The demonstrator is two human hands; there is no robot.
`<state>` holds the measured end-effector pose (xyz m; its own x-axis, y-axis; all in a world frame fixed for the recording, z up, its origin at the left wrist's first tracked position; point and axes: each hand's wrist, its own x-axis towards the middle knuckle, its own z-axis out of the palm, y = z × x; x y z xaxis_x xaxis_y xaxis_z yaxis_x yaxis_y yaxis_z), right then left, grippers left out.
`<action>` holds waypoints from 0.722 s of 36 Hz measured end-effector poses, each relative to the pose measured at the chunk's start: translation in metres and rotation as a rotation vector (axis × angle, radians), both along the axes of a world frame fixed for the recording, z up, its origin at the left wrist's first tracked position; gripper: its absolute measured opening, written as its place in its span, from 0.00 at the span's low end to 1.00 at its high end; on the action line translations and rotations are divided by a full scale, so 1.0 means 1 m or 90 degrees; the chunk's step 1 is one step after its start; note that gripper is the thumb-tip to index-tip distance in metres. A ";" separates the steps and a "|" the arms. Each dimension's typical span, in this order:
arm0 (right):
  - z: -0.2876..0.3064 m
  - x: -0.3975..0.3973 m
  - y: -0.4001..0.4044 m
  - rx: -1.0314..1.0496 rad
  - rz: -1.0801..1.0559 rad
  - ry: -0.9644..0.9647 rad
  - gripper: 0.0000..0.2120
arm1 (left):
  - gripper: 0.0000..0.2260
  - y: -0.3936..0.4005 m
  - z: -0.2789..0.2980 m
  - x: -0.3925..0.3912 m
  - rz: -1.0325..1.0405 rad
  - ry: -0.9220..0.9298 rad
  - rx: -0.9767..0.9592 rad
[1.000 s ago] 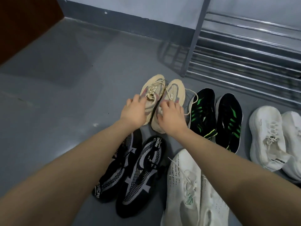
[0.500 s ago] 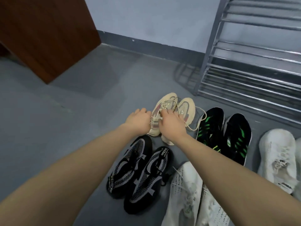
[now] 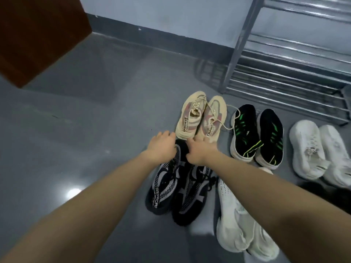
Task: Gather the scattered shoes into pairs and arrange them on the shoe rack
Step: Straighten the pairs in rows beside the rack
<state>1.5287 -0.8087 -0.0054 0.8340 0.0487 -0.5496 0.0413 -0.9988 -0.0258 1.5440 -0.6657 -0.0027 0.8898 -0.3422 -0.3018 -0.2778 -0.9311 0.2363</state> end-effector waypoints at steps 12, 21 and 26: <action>-0.050 -0.037 -0.003 -0.033 -0.092 -0.143 0.23 | 0.21 0.024 -0.055 -0.023 -0.116 0.054 -0.018; -0.031 -0.041 0.015 0.201 -0.262 -0.377 0.18 | 0.30 0.019 -0.049 -0.016 -0.088 0.040 -0.150; -0.006 -0.041 0.036 0.281 -0.204 -0.487 0.22 | 0.33 0.020 -0.036 -0.007 -0.044 0.069 -0.383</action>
